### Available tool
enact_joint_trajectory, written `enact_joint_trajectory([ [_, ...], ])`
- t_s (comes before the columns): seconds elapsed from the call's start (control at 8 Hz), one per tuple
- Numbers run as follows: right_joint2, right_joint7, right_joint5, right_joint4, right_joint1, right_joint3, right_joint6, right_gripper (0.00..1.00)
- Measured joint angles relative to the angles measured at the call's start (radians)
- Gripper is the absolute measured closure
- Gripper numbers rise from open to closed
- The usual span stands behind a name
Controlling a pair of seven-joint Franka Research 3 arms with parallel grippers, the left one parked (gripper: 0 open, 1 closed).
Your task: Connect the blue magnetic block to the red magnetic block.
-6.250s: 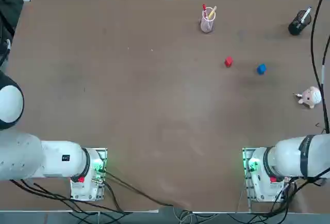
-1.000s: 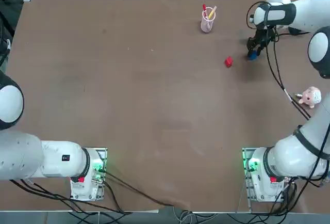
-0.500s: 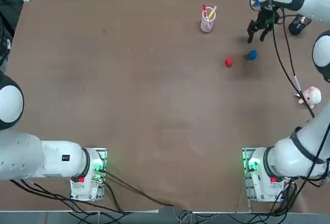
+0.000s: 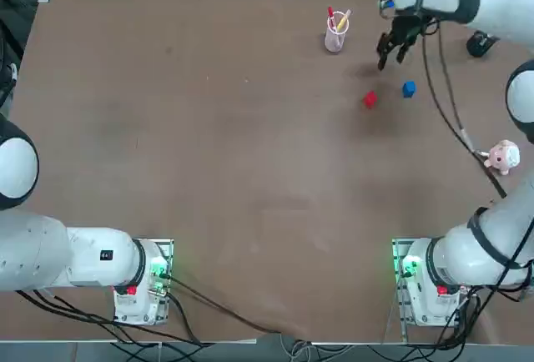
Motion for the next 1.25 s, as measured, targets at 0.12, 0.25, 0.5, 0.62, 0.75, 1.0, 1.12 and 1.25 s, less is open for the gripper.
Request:
enact_joint_trajectory([
  [0.12,0.010,-0.002,-0.029,-0.046,0.027,0.001,0.061,0.00],
  [0.25,0.020,-0.003,-0.044,-0.081,0.054,0.001,0.101,0.00],
  [0.5,0.044,-0.003,-0.050,-0.105,0.089,0.002,0.125,0.00],
  [0.62,0.055,-0.003,-0.050,-0.110,0.090,0.001,0.133,0.00],
  [0.75,0.065,-0.003,-0.051,-0.114,0.090,-0.001,0.143,0.00],
  [1.0,0.087,-0.003,-0.051,-0.120,0.089,-0.002,0.163,0.01],
  [1.12,0.096,-0.003,-0.051,-0.121,0.089,-0.002,0.174,0.02],
  [1.25,0.105,-0.003,-0.051,-0.121,0.089,-0.003,0.177,0.07],
])
